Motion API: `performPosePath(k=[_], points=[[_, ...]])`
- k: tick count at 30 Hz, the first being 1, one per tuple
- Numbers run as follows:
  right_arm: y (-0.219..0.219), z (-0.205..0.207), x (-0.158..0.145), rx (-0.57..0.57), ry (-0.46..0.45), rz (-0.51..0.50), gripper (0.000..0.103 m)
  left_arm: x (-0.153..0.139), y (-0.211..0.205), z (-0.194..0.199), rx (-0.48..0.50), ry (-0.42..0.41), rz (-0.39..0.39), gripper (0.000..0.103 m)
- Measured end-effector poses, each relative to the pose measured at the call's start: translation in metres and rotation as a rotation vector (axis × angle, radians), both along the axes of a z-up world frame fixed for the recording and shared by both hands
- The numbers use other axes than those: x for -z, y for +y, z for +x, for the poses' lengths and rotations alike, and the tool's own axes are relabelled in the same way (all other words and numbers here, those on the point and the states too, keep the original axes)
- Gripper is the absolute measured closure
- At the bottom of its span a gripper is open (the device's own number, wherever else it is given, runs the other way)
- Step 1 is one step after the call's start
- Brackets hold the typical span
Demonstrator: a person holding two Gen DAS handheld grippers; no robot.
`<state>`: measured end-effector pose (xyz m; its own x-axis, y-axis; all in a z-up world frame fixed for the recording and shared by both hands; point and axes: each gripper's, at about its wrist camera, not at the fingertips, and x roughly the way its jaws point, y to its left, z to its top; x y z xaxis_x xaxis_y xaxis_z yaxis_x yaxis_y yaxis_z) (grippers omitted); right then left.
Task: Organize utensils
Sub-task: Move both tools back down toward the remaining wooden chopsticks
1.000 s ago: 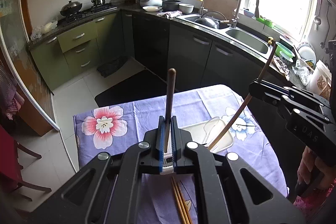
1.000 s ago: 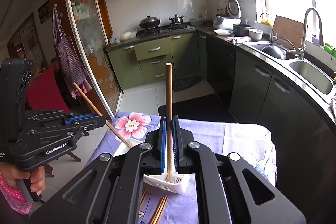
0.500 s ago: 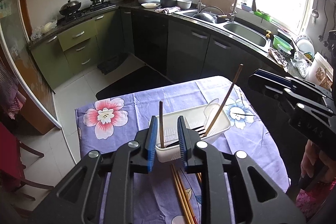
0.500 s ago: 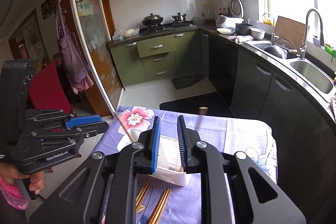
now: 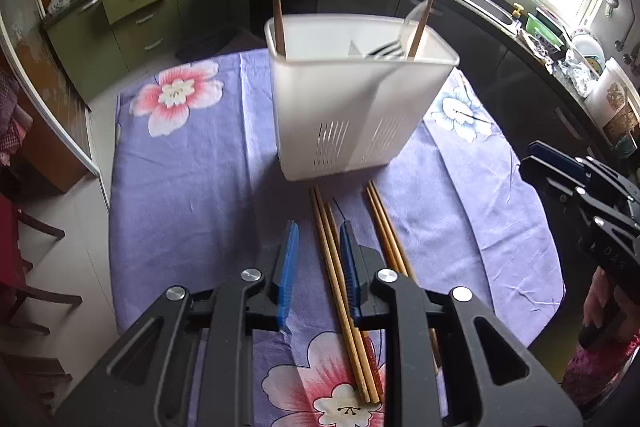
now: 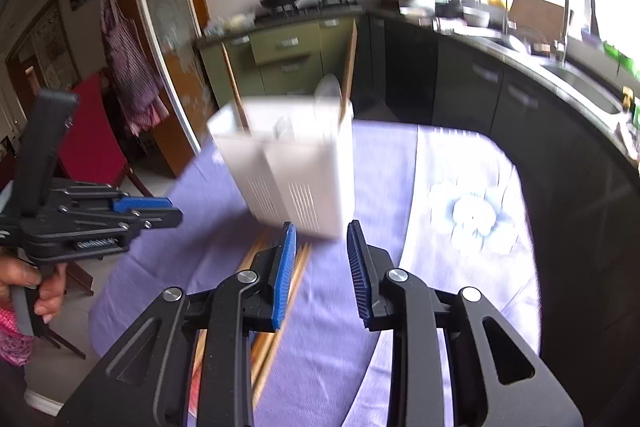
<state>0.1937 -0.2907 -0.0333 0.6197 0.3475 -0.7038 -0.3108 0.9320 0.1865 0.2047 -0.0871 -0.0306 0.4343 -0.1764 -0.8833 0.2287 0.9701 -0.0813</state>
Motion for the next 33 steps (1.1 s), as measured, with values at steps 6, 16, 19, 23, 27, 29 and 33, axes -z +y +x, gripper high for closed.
performPosePath(k=[6,16,19,23,27,29,33], points=[[-0.004,0.003,0.06,0.03,0.083,0.021,0.076,0.052,-0.009,0.001,-0.017,0.073,0.022,0.082],[-0.003,0.016,0.075,0.039,0.113,0.033,0.076,0.08,-0.013,0.013,-0.04,0.107,0.073,0.082],[-0.003,0.02,0.075,0.04,0.12,0.038,0.076,0.084,-0.013,0.017,-0.036,0.122,0.069,0.082],[-0.004,0.022,0.076,0.04,0.131,0.039,0.076,0.088,-0.017,0.019,-0.03,0.132,0.068,0.082],[-0.004,0.022,0.078,0.042,0.137,0.045,0.076,0.09,-0.019,0.02,-0.025,0.136,0.079,0.082],[-0.005,0.022,0.078,0.043,0.138,0.048,0.076,0.091,-0.022,0.02,-0.022,0.138,0.088,0.082],[-0.005,0.021,0.078,0.038,0.139,0.048,0.076,0.095,-0.026,0.021,-0.019,0.156,0.099,0.082]])
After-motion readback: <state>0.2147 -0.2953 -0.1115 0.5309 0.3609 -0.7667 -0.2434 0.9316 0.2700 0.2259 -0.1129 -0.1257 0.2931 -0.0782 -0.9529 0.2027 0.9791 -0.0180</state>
